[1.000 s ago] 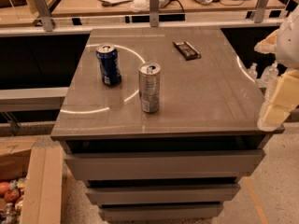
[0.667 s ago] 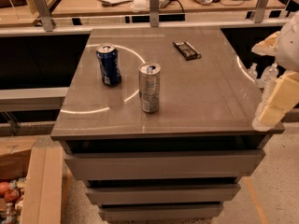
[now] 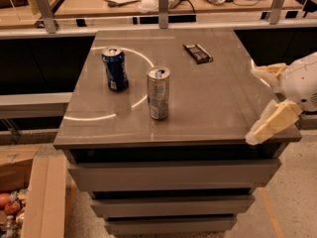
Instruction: Move redbull can near rxbar chocolate
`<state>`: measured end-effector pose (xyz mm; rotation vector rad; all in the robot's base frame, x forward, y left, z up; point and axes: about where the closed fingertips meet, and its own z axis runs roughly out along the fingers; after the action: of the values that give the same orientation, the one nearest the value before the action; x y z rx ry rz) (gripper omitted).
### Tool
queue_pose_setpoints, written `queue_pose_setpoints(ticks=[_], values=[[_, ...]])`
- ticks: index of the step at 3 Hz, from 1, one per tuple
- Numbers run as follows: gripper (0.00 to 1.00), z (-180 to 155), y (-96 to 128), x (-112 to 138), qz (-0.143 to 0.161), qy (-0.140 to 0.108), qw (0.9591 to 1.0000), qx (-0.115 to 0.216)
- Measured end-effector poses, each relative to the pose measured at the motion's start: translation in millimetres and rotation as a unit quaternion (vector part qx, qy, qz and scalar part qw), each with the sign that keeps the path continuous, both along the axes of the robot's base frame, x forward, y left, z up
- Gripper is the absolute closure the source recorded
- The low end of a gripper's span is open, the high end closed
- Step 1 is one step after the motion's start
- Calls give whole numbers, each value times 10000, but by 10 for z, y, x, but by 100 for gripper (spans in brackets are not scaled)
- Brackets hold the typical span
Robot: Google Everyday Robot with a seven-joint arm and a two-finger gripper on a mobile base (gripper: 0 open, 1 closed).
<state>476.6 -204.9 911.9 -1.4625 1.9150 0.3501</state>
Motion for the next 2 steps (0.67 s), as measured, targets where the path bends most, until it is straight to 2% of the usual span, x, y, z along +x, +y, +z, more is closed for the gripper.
queue_pose_setpoints(ticks=[1, 2], values=[[0, -44, 375, 174, 409, -218, 9920, 1173], [0, 69, 832, 245, 766, -292, 9742, 2102]])
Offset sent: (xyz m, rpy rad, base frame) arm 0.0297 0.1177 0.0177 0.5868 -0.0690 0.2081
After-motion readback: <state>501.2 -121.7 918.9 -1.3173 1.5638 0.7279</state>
